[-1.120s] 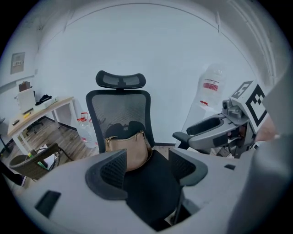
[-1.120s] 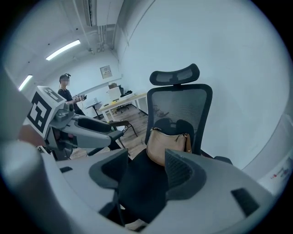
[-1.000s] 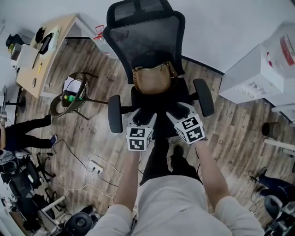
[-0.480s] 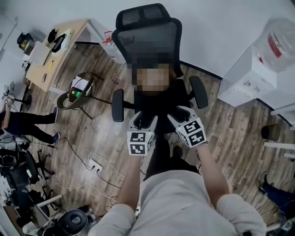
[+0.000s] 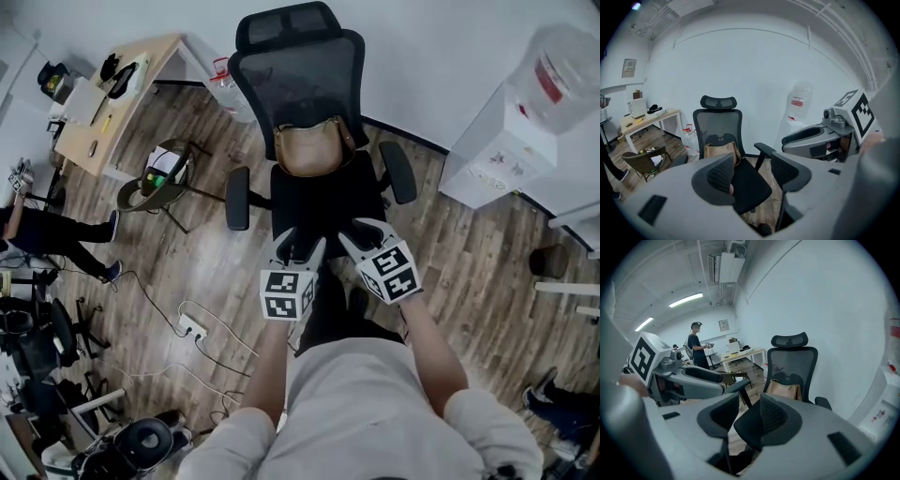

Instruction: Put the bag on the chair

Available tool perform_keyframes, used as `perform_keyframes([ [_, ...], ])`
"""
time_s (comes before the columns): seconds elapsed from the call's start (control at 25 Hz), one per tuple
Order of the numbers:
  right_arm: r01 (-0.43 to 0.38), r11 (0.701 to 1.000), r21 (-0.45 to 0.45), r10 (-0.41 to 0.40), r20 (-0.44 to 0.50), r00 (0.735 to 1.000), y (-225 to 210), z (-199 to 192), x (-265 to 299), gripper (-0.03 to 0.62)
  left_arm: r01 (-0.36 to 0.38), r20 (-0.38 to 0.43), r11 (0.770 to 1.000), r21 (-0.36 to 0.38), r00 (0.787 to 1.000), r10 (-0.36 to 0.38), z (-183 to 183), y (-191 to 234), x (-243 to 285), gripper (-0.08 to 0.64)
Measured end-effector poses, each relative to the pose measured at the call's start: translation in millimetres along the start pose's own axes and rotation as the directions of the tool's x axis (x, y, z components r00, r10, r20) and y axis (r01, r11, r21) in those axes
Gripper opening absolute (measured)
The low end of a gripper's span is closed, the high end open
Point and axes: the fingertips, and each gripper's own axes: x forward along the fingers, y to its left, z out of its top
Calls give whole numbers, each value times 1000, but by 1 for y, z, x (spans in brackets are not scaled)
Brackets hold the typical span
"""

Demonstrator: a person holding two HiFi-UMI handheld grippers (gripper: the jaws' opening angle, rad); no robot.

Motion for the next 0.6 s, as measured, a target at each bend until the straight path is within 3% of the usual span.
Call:
perform_keyframes([
  [0.6, -25, 999, 20, 24, 71, 997, 23, 11, -35, 62, -29, 90, 1000, -6, 996, 29, 13, -21, -46, 121],
])
